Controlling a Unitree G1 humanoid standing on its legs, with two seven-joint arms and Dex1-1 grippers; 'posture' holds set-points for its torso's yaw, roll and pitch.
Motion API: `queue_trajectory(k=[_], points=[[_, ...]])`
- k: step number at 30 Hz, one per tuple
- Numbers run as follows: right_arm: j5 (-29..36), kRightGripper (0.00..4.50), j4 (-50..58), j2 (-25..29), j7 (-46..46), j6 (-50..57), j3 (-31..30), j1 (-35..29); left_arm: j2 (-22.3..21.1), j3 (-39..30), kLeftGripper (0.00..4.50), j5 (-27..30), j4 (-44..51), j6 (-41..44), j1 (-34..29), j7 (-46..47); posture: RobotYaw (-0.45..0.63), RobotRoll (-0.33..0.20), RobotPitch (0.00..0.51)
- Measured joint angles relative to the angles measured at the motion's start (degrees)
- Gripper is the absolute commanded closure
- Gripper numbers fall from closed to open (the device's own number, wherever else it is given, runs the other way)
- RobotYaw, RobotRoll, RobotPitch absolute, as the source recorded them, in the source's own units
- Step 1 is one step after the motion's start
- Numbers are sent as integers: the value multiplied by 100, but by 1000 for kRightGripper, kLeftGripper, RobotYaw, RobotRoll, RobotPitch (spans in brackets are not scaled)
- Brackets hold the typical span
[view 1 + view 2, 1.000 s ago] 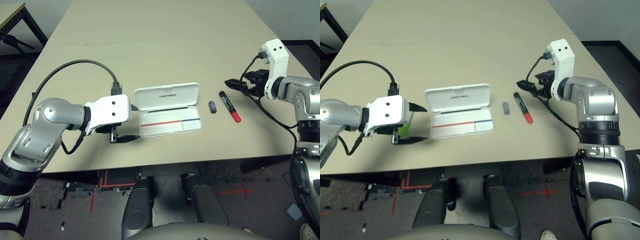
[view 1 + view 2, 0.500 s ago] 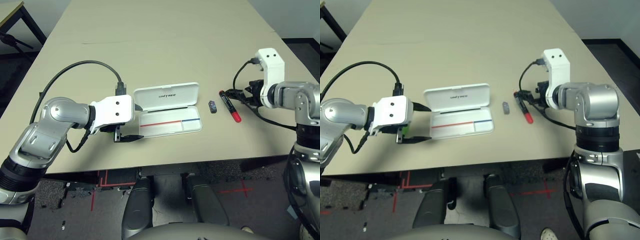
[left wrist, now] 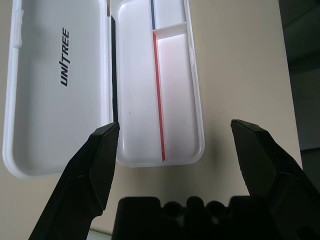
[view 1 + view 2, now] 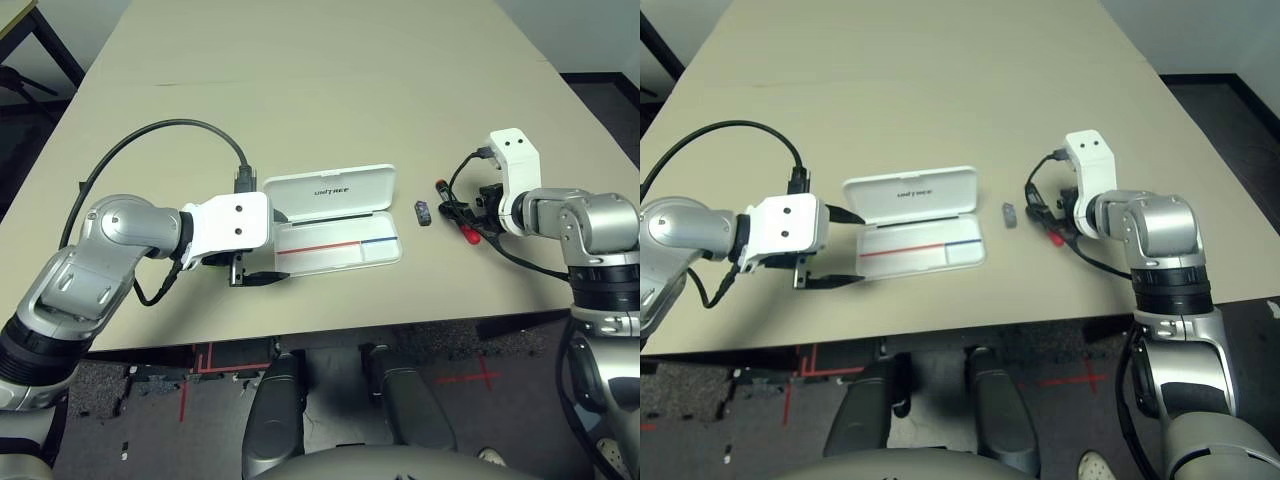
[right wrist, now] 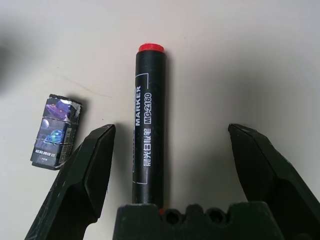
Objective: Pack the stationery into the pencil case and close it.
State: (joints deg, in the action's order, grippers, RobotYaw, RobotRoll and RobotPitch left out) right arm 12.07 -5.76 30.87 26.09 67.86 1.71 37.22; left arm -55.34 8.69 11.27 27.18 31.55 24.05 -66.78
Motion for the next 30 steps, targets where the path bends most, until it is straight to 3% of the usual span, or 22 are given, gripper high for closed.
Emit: queue_trajectory(k=[2,10,14,17,23,30], points=[[-46,973,-55,21,-24,-24,-9,8,-11,-7,0,1,81,38,-5,4,70,0,218],[83,3926,-96,453,375,270,-165,196,-45,-35,0,8,136,105,-23,10,63,0,218],[126,4015,-155,845,743,254,-397,411,-45,-35,0,8,135,105,-22,11,56,0,219],[127,4015,-175,1444,1356,-116,-647,664,-45,-35,0,6,132,103,-18,11,52,0,212],[0,4015,-601,2456,3132,-1672,-1262,1130,-45,-33,0,-1,116,84,-7,11,51,0,202],[-408,4015,-1062,2792,5434,-3427,-2049,1749,-46,-27,0,-10,80,35,7,10,47,0,194]])
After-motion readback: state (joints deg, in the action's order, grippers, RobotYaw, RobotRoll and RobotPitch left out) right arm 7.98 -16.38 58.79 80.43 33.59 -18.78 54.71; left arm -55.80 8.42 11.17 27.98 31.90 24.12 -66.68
